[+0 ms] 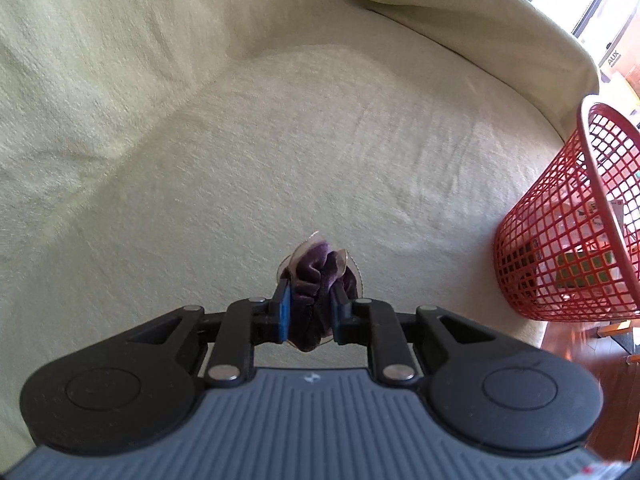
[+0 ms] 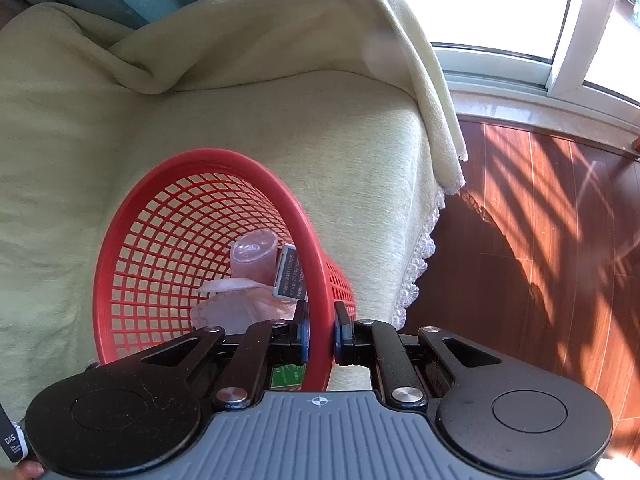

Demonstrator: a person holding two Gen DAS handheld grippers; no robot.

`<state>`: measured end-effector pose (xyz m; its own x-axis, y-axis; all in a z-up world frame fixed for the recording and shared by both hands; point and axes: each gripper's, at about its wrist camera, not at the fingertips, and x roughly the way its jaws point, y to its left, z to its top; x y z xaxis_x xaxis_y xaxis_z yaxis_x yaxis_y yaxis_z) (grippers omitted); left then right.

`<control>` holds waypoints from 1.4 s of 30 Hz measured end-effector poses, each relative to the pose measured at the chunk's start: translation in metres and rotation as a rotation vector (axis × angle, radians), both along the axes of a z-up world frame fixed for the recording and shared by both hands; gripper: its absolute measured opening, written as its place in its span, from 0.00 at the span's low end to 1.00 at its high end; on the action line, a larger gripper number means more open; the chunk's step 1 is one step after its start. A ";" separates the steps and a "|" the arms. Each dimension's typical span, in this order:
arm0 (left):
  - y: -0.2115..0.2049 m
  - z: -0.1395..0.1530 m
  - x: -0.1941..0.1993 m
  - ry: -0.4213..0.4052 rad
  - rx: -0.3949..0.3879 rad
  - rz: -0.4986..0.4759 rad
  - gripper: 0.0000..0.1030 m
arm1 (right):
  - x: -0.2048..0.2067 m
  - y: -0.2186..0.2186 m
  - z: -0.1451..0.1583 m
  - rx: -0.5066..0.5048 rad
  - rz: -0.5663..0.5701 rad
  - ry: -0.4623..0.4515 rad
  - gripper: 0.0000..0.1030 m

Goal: Organize objects
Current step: 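Carry the scrunchie into the red basket and open the left gripper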

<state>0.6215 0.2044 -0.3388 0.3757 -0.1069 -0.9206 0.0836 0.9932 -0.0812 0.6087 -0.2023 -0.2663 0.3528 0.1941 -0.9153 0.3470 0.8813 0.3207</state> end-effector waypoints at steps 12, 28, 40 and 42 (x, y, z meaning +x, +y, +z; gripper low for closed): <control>-0.030 0.055 -0.005 -0.054 -0.053 -0.067 0.15 | 0.005 0.021 0.005 -0.049 0.050 0.007 0.08; -0.100 0.105 -0.001 0.029 -0.101 -0.185 0.15 | 0.010 0.048 0.008 -0.170 0.149 -0.006 0.08; -0.137 0.109 -0.001 0.048 -0.112 -0.242 0.15 | 0.012 0.061 0.009 -0.226 0.192 -0.022 0.08; -0.141 0.110 0.001 0.048 -0.110 -0.248 0.15 | 0.012 0.061 0.008 -0.225 0.193 -0.023 0.08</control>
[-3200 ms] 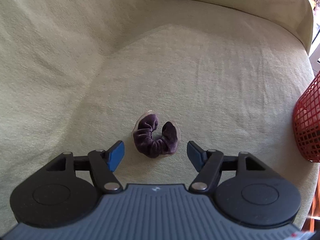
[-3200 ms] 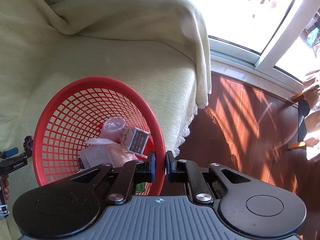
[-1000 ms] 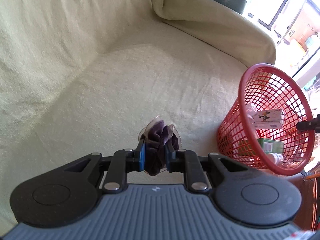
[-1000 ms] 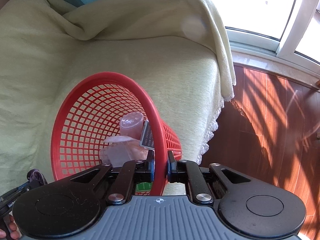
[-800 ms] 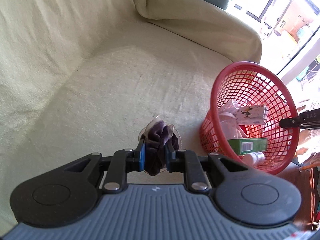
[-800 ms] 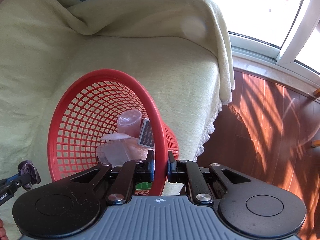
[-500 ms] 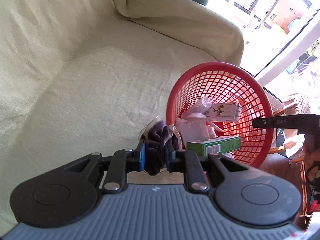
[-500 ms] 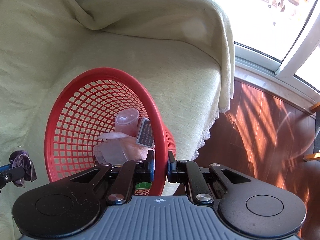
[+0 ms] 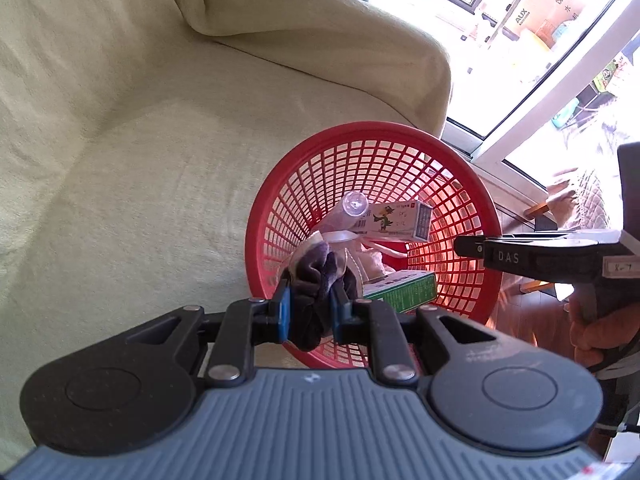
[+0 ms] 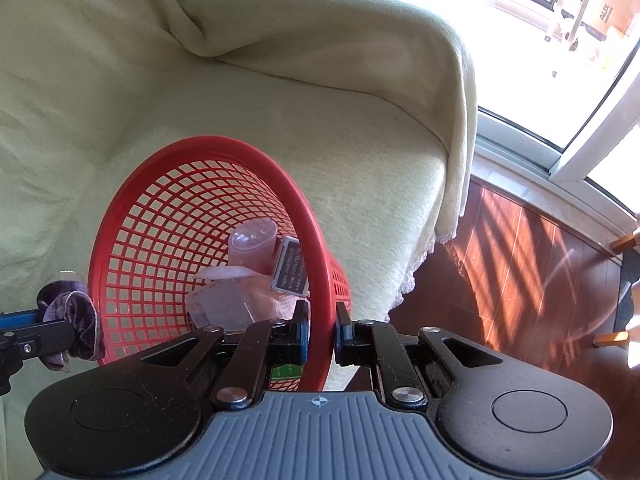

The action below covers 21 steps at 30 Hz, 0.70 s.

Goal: Organize objects
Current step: 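Carry the scrunchie into the red basket and open the left gripper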

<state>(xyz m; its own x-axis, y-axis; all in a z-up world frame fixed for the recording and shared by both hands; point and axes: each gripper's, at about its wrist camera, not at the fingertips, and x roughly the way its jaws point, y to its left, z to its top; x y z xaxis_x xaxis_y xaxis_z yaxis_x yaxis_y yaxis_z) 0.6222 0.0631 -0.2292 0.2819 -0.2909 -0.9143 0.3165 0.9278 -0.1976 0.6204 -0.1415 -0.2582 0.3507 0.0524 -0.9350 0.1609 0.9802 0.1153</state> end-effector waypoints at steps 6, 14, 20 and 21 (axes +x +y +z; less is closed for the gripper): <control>-0.016 0.000 0.006 -0.004 -0.002 -0.014 0.15 | -0.002 -0.001 -0.001 0.001 0.002 0.001 0.08; -0.031 -0.002 0.013 -0.003 0.002 -0.026 0.16 | -0.002 0.000 -0.002 0.007 0.002 -0.001 0.08; -0.041 -0.001 0.018 -0.011 -0.014 -0.038 0.23 | -0.002 0.000 -0.001 0.012 0.002 -0.003 0.08; -0.043 0.000 0.020 -0.008 -0.022 -0.036 0.25 | -0.002 0.000 -0.001 0.013 0.002 -0.003 0.08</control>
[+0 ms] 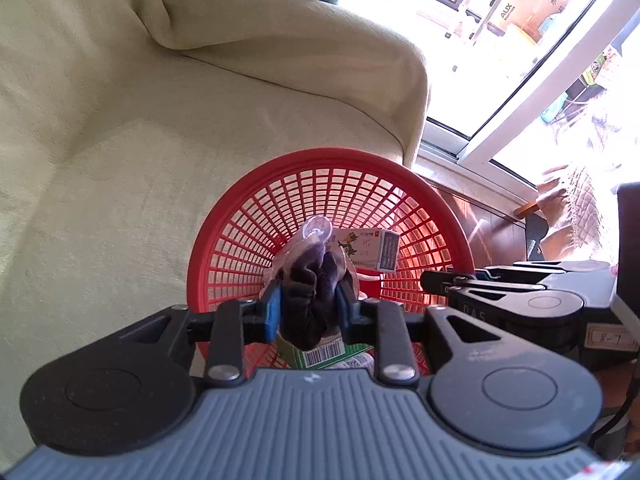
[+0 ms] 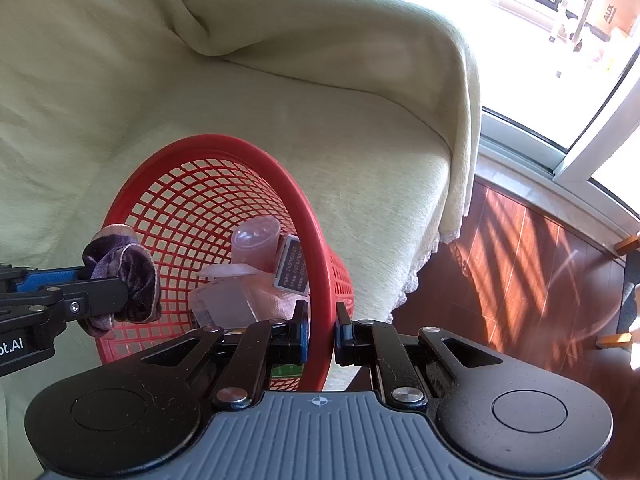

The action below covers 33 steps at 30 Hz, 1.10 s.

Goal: Organize objects
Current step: 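Carry the scrunchie into the red basket and open the left gripper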

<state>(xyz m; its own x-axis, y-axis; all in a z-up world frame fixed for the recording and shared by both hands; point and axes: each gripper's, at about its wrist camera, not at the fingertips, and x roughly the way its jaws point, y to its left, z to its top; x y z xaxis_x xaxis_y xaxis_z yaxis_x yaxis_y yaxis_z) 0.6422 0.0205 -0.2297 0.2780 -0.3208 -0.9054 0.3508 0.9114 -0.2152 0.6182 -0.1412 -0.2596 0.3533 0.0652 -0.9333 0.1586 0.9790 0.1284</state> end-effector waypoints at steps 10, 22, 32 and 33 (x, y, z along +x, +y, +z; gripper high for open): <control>0.011 0.003 -0.001 -0.031 0.013 0.028 0.44 | 0.000 0.001 0.000 0.003 -0.002 0.000 0.08; 0.065 0.003 -0.017 -0.065 0.034 0.128 0.46 | 0.001 0.001 -0.001 0.004 -0.001 -0.001 0.08; 0.104 -0.005 -0.036 -0.067 0.101 0.199 0.48 | 0.002 -0.016 -0.004 0.079 -0.058 0.000 0.08; 0.109 -0.007 -0.037 -0.062 0.105 0.209 0.48 | 0.002 -0.021 -0.005 0.104 -0.078 0.005 0.08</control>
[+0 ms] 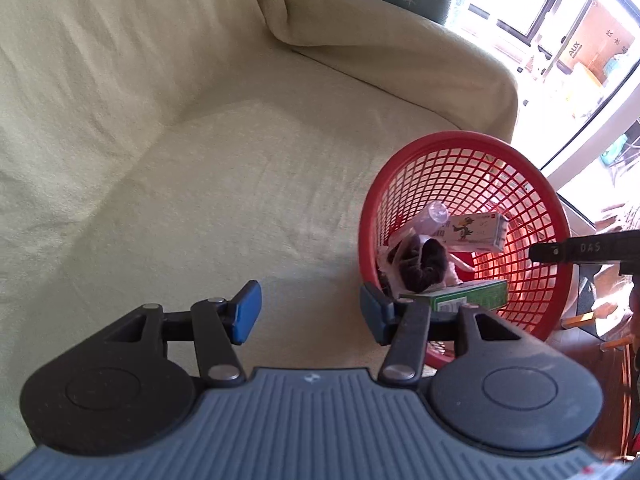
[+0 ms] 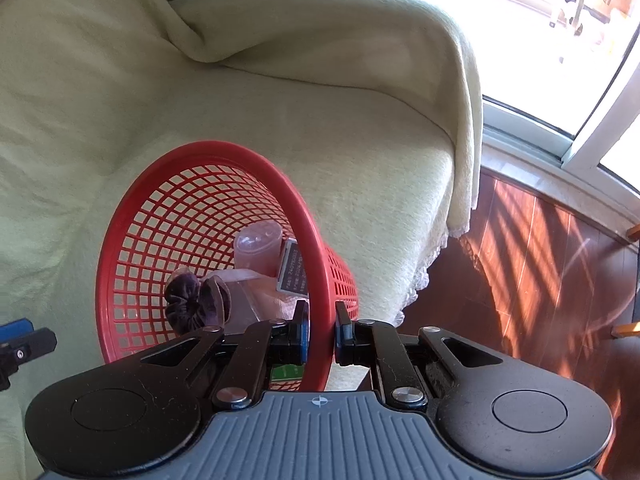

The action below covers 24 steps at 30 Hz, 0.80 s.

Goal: Organize objects
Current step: 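Carry the scrunchie into the red basket and open the left gripper, then carry the red basket with the right gripper off the sofa toward the floor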

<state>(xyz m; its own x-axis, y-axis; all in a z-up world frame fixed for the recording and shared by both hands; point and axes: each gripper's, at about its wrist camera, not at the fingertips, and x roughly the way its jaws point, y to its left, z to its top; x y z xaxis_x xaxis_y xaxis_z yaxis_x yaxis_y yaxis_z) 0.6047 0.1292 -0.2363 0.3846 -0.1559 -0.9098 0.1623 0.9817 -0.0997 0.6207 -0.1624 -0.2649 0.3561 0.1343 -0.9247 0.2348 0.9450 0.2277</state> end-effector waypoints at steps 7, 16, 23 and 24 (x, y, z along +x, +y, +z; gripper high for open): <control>0.027 -0.006 -0.005 0.019 0.009 0.057 0.48 | -0.005 -0.032 -0.018 0.111 -0.126 0.052 0.08; 0.038 -0.014 -0.004 0.038 0.015 0.073 0.48 | -0.015 -0.062 -0.039 0.219 -0.256 0.100 0.08; 0.037 -0.019 0.003 0.042 0.018 0.065 0.48 | -0.023 -0.070 -0.045 0.271 -0.326 0.108 0.08; 0.037 -0.020 0.004 0.042 0.018 0.064 0.48 | -0.024 -0.071 -0.045 0.282 -0.339 0.109 0.08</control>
